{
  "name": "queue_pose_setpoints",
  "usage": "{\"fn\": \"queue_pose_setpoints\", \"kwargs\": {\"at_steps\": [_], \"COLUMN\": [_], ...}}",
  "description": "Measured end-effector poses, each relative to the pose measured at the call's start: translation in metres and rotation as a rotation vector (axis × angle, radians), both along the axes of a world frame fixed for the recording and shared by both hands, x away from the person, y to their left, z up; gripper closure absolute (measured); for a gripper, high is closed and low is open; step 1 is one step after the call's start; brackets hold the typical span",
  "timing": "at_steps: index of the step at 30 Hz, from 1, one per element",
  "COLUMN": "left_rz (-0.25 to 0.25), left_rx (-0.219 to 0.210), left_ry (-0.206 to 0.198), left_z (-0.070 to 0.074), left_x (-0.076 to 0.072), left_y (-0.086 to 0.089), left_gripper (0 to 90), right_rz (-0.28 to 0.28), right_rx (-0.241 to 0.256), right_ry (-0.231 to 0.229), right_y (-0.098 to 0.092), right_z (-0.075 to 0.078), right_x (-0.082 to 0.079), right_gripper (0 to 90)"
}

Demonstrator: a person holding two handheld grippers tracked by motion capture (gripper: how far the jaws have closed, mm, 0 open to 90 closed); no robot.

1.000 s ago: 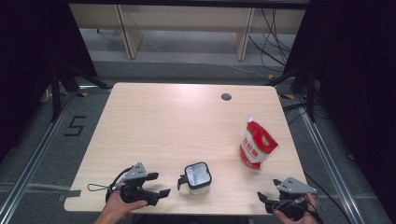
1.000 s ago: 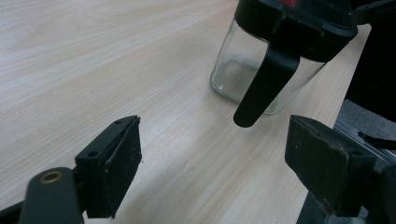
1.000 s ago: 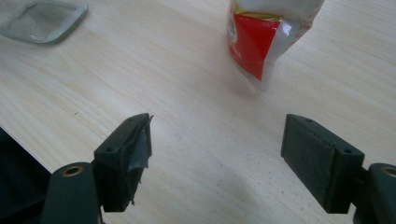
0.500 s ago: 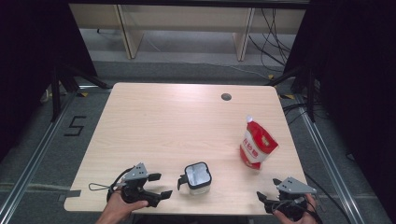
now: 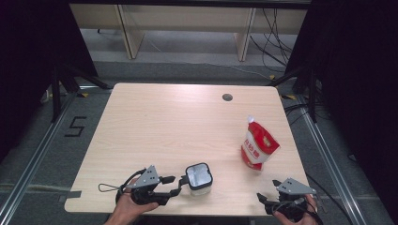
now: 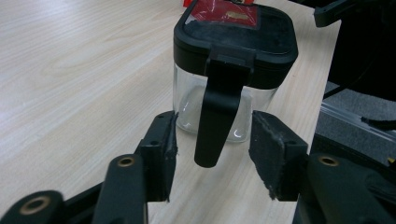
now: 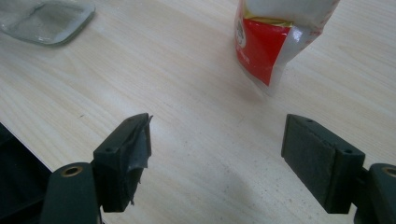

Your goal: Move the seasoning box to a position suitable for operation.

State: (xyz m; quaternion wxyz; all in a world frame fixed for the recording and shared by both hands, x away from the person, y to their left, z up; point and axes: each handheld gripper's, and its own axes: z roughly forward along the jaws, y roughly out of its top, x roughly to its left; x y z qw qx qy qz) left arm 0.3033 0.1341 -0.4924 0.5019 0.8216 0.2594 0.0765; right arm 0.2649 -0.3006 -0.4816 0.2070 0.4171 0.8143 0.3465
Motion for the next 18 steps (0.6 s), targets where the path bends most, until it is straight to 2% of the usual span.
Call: {"fn": "queue_pose_setpoints", "kwargs": {"at_steps": [3, 6, 7, 8, 10, 11, 12, 13, 14, 17, 18], "left_rz": [-0.016, -0.047, -0.027, -0.030, -0.033, -0.050, -0.050, -0.053, -0.045, -0.064, -0.058], "left_rx": [0.020, 0.049, 0.043, 0.022, 0.056, 0.057, 0.073, 0.079, 0.082, 0.105, 0.097], "left_ry": [-0.001, -0.034, -0.027, -0.029, -0.058, -0.056, -0.088, -0.093, -0.089, -0.106, -0.096], "left_z": [-0.003, -0.004, -0.004, -0.005, -0.004, -0.004, -0.003, -0.003, -0.002, -0.001, -0.002], "left_x": [0.001, 0.003, 0.002, 0.002, 0.003, 0.005, 0.005, 0.006, 0.005, 0.011, 0.011], "left_y": [-0.005, -0.008, -0.009, -0.012, -0.012, -0.012, -0.012, -0.013, -0.013, -0.010, -0.010], "left_gripper": [54.2, 60.2, 62.0, 65.0, 70.5, 71.5, 71.8, 72.0, 72.1, 72.3, 72.4], "right_rz": [0.016, 0.015, 0.016, 0.022, 0.020, 0.031, 0.034, 0.032, 0.029, 0.015, 0.009], "right_rx": [-0.010, -0.003, -0.002, 0.002, 0.001, 0.000, 0.003, 0.005, 0.000, 0.006, 0.008], "right_ry": [-0.021, -0.003, -0.004, -0.007, 0.002, -0.001, 0.003, -0.001, -0.005, 0.006, 0.016], "right_y": [0.000, 0.001, 0.001, 0.001, 0.001, 0.001, 0.001, 0.001, 0.000, 0.001, 0.002], "right_z": [-0.001, -0.001, -0.001, -0.001, -0.001, -0.002, -0.002, -0.002, -0.001, -0.002, -0.001], "right_x": [0.001, 0.001, 0.001, 0.001, 0.001, 0.002, 0.001, 0.001, 0.001, 0.000, 0.000], "right_gripper": [25.2, 25.2, 25.2, 25.2, 25.2, 25.2, 25.2, 25.2, 25.2, 25.2, 25.2]}}
